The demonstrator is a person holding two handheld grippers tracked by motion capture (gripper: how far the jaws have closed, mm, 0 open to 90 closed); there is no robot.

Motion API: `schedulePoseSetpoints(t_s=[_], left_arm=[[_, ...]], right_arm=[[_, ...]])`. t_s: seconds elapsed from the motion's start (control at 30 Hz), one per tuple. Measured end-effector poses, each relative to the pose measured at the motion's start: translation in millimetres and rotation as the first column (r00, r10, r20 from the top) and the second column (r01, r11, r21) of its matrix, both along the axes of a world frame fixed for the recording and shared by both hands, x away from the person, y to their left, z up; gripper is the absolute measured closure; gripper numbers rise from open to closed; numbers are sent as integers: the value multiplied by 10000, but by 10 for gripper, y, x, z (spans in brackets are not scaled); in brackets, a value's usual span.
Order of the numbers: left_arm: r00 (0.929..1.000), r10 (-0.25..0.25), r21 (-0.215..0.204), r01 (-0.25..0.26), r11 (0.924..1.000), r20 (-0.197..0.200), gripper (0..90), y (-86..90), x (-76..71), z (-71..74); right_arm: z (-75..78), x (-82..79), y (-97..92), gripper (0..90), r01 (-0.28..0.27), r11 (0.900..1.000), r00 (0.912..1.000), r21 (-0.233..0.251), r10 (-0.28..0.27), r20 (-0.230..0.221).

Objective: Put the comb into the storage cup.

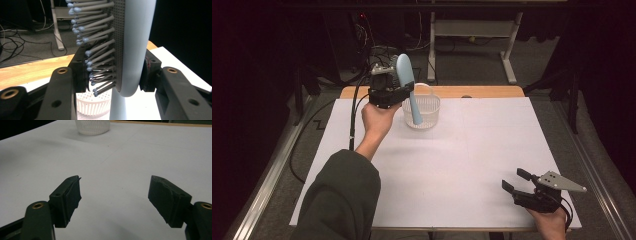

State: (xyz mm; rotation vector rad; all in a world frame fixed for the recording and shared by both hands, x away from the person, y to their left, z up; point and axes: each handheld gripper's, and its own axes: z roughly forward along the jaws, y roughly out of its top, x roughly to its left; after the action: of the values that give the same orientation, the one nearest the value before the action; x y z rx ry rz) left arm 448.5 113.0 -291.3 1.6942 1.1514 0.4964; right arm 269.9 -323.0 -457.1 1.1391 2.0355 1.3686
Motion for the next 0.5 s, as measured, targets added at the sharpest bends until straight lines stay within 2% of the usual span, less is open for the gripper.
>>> schedulePoseSetpoints(t_s=[0.5], left_arm=[[9992,300,-104,-298,9995,256,522,-118,169,91]], right_arm=[[11,-5,-6,266,-39,10000,10000,86,38,60]])
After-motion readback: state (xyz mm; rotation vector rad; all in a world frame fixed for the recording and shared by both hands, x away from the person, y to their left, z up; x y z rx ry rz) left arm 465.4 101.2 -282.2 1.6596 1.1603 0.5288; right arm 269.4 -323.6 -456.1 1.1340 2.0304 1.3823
